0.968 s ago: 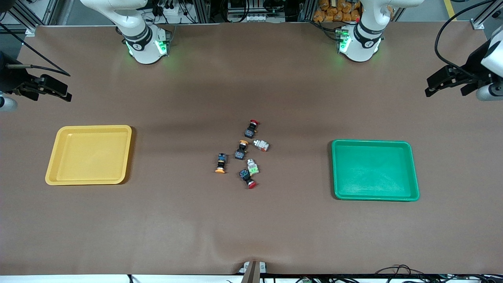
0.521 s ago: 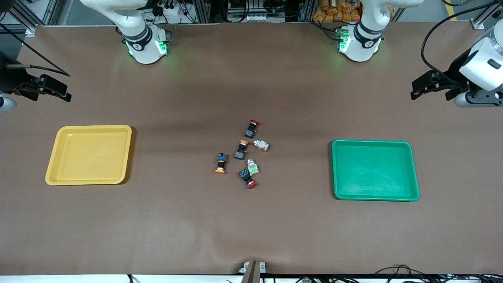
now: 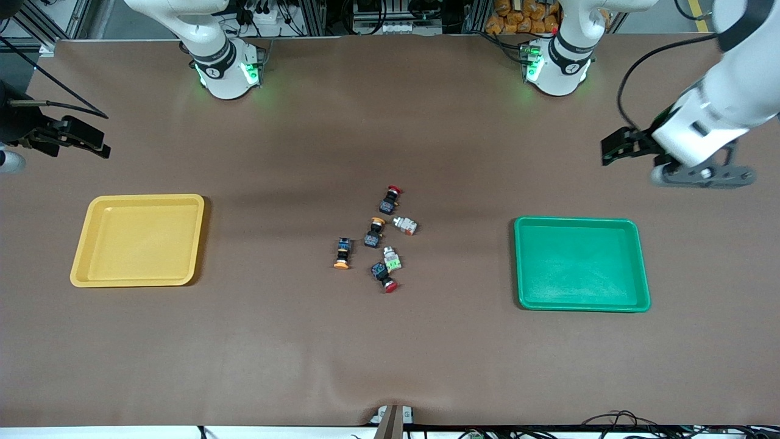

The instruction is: Place green and yellow buttons in trays

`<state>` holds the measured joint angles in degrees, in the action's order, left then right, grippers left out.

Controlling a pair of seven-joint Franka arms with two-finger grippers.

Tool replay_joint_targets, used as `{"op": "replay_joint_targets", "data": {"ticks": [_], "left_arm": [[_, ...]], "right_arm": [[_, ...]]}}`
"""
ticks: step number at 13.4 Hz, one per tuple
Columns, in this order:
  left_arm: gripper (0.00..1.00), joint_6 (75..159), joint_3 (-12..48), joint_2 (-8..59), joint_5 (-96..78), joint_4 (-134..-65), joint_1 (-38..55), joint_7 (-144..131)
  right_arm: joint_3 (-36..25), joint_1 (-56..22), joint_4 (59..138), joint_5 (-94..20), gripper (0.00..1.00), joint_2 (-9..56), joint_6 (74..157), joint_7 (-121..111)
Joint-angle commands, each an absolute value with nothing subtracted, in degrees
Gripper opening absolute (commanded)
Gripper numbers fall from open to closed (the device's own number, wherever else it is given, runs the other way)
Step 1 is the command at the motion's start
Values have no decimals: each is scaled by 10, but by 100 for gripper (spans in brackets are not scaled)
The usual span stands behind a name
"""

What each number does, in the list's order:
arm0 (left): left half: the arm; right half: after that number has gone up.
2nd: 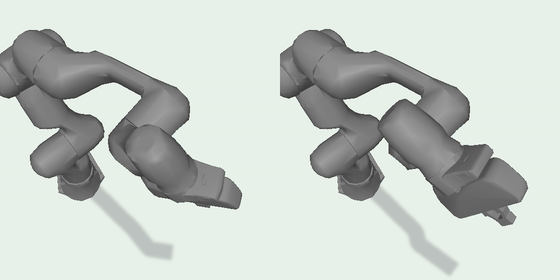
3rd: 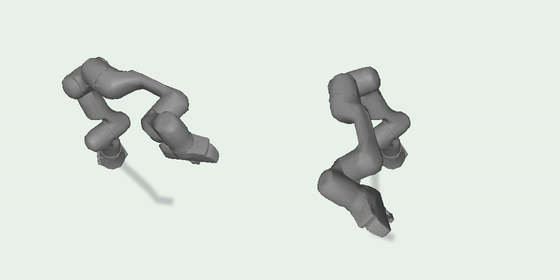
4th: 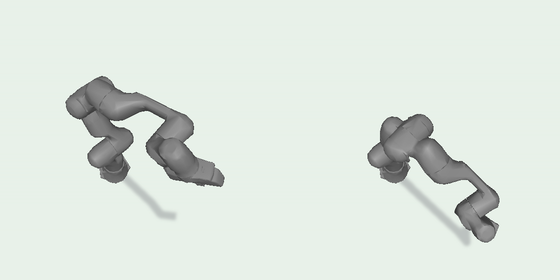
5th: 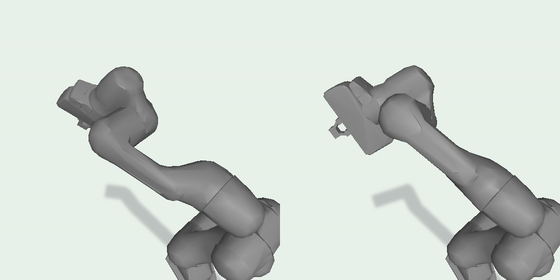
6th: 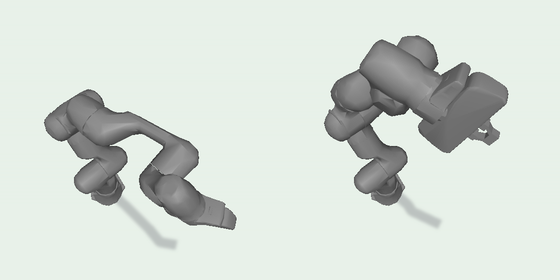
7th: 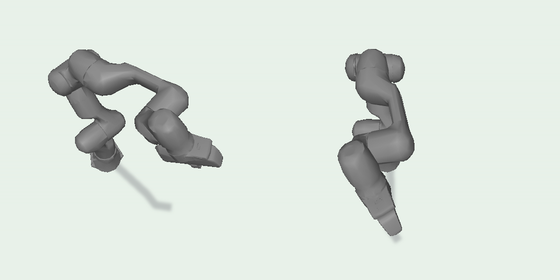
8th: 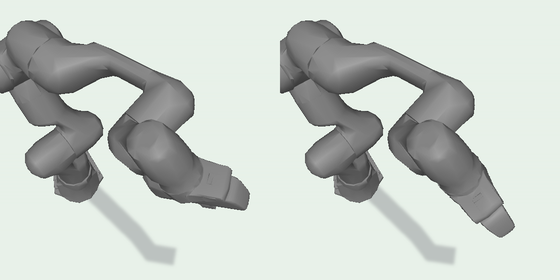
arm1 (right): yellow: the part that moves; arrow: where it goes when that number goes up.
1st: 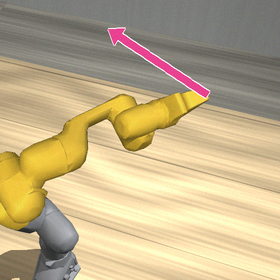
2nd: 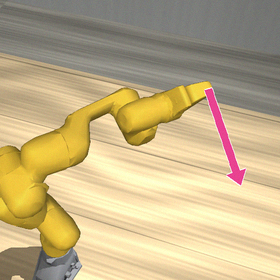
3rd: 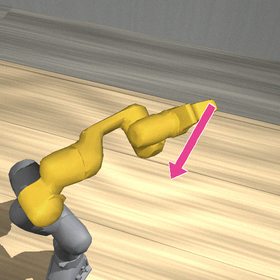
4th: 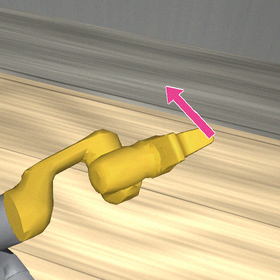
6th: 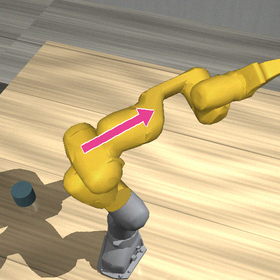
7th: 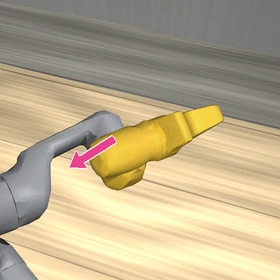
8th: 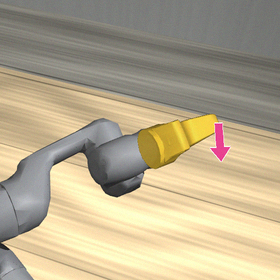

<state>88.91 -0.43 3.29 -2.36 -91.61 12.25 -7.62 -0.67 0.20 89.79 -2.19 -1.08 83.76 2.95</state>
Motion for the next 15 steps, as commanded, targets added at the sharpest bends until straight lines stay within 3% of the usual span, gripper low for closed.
{"op": "replay_joint_targets", "data": {"ticks": [1,6,10,15], "left_arm": [[100,910,13,51,-31,-920,122,-98],[100,1018,77,77,-29,-979,123,-239],[100,1083,123,120,-23,-995,129,-392],[100,1172,123,187,-22,-994,180,-553]], "right_arm": [[-6,7,889,-24,100,-6,831,31],[-7,7,884,-2,100,24,793,29],[-2,-14,831,-2,100,124,809,28],[-2,-40,825,-65,100,145,844,61]]}}
